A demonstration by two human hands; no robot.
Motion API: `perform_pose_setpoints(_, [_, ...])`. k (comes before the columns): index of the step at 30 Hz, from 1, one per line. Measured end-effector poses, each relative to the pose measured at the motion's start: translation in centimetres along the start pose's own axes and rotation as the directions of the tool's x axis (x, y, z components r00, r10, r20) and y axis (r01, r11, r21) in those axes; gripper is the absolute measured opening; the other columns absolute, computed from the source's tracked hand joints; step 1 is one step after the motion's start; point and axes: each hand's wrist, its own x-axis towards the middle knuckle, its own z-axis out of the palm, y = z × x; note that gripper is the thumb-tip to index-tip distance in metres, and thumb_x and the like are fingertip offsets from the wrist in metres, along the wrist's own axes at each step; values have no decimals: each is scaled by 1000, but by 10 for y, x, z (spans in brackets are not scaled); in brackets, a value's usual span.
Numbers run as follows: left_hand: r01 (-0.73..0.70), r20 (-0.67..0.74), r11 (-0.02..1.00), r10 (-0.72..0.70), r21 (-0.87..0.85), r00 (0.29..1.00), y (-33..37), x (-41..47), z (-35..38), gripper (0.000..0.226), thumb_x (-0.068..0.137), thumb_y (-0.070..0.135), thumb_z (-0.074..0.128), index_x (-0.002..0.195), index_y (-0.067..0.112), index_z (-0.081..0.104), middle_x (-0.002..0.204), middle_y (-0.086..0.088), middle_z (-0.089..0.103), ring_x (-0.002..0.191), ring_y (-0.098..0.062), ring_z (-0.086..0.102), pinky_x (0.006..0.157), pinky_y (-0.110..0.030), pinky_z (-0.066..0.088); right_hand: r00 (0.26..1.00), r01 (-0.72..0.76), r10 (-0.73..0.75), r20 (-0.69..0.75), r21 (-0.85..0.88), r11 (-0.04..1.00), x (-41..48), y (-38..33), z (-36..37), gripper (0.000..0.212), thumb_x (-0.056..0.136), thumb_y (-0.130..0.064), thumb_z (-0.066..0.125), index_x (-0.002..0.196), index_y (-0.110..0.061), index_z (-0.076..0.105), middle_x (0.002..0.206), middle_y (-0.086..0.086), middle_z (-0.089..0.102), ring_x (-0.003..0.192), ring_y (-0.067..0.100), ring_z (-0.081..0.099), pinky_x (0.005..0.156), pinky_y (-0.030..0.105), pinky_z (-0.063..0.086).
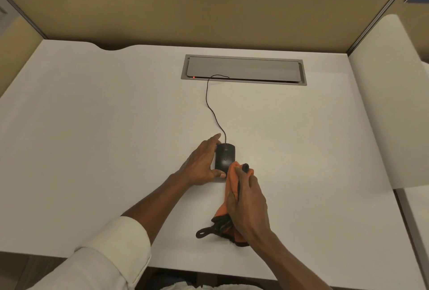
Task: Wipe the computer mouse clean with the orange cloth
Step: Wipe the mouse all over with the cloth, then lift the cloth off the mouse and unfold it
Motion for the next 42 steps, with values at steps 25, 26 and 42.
perform_pose_setpoints(25, [221,-350,970,-242,-101,905,65,-63,2,55,90,41,77,136,28,51,133,12,60,112,-13,65,92,-45,60,997,36,-74,5,843,537,-19,37,-58,75,85,-22,80,149,-46,51,143,-16,63,127,9,65,89,24,62])
perform_pose_setpoints(26, [209,-394,966,-252,-150,884,74,-71,2,39,91,37,76,124,29,58,120,16,63,102,-8,66,85,-42,62,996,69,-86,-23,812,579,-20,35,-59,81,87,-21,80,154,-49,43,137,-14,66,121,12,69,87,24,62])
perform_pose_setpoints(42, [250,-229,696,-517,-673,825,140,-128,-17,89,58,106,44,106,35,71,101,19,76,93,-6,74,91,-34,62,833,535,-527,-170,493,686,-38,5,-63,80,89,-17,77,160,-17,39,159,-6,50,142,22,54,105,43,56])
